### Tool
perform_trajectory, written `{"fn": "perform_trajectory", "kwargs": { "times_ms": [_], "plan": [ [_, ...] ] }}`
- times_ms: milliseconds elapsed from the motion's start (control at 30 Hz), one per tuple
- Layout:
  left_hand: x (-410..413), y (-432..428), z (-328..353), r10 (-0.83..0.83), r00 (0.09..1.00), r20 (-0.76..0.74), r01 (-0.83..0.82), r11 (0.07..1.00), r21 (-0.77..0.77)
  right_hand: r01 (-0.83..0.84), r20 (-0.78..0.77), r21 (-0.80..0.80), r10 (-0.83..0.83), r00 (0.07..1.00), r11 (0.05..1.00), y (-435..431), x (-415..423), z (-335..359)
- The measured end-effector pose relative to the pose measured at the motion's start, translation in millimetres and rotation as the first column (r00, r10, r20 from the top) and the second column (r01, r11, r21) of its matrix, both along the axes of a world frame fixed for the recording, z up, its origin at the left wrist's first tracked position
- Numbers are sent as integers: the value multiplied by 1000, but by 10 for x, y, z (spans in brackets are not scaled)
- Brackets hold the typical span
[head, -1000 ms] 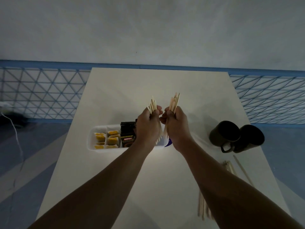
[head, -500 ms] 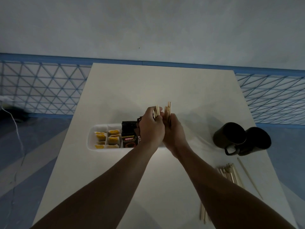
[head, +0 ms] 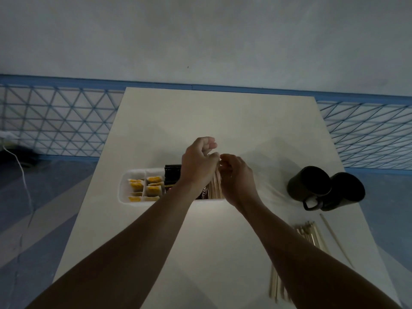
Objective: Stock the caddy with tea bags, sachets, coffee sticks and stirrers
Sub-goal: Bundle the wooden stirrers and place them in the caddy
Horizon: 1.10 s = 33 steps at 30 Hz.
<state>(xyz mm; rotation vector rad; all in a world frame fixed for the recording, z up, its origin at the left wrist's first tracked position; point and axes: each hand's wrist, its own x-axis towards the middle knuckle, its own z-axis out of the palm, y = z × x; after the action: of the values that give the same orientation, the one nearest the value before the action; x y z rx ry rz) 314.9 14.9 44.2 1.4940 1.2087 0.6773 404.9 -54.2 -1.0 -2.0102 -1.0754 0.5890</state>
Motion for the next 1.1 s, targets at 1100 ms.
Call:
{"fn": "perform_trajectory", "kwargs": {
  "times_ms": [1100],
  "plan": [
    [412,-1447,-347,-471,826,-308,414,879,-236,190,82,-260,-175,981,947,-2051,812,-56]
  ]
}}
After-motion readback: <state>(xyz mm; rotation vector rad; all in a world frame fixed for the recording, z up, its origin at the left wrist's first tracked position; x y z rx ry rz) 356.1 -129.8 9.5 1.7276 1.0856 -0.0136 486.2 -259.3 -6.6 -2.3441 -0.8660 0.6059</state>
